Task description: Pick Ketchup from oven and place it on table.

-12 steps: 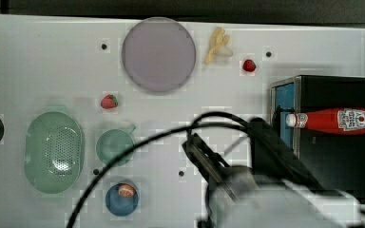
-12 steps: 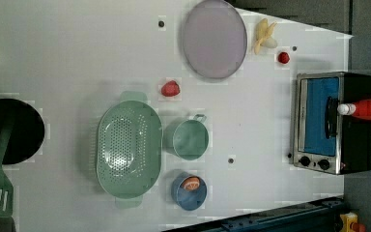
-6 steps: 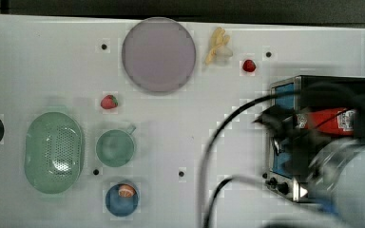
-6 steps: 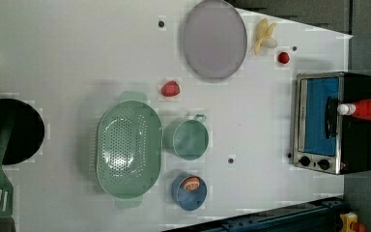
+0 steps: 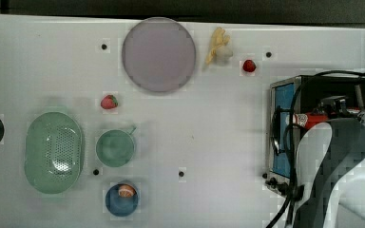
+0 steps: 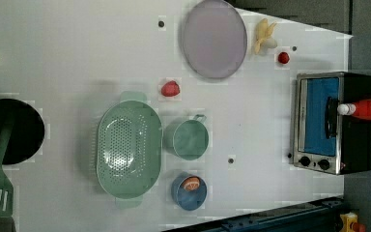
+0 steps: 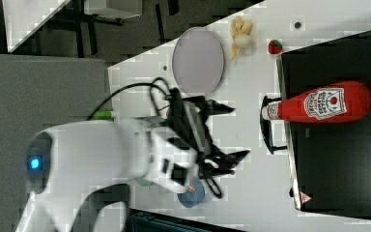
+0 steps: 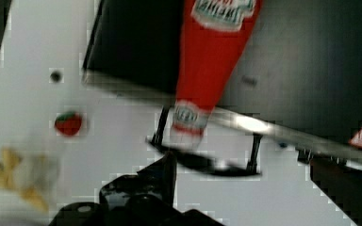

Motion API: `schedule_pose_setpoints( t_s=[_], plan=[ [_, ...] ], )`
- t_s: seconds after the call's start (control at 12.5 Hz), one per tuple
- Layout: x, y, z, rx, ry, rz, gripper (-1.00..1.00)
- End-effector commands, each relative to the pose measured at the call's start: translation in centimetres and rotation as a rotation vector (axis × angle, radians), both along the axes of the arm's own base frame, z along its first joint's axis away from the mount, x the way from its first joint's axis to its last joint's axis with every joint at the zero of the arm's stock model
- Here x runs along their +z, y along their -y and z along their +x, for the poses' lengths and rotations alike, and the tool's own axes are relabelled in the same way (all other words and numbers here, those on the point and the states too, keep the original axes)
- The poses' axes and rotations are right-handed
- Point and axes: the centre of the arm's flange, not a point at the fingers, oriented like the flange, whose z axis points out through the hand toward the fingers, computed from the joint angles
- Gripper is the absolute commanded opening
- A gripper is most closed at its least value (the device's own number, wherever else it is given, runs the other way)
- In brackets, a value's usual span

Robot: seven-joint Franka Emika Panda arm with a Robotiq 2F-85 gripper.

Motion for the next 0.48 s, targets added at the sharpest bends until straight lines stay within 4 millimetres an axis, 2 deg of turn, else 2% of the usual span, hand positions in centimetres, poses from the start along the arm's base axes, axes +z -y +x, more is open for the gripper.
schedule_pose_setpoints(
  t_s=[0.08,0.48],
  plan=[
    [1.9,2.6,0.0,-0.075,0.074,-0.058,1.00],
    [-2.9,8.0,1.3,-0.202,0.083,-0.089,1.00]
  ],
)
